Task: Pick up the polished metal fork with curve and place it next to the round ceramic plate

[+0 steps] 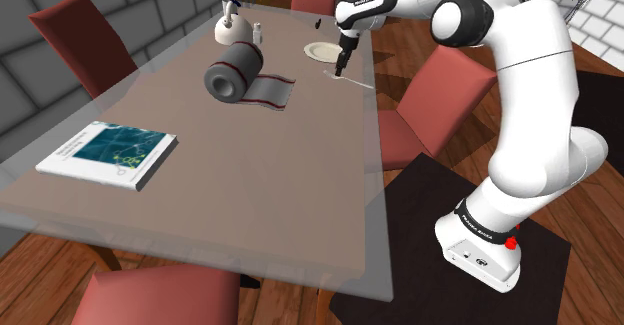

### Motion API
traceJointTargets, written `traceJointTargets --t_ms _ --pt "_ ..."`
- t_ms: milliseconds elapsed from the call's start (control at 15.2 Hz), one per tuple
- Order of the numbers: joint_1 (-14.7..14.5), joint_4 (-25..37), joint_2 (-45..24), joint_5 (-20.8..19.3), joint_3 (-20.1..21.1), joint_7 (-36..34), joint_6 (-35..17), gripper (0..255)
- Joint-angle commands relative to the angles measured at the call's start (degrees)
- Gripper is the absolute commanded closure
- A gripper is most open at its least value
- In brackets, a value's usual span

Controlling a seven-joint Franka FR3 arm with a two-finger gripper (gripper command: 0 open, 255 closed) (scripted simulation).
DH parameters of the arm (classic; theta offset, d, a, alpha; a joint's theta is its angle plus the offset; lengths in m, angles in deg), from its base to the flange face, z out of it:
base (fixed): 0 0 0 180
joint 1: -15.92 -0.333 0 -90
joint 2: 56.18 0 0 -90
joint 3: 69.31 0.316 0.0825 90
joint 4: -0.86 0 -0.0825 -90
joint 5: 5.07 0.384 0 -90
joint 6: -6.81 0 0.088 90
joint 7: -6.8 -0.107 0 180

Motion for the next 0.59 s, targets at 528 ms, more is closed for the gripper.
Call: traceJointTargets --t_ms 528 --pt "0.18 1.64 2.16 -0.09 -0.09 -0.04 3.81 0"
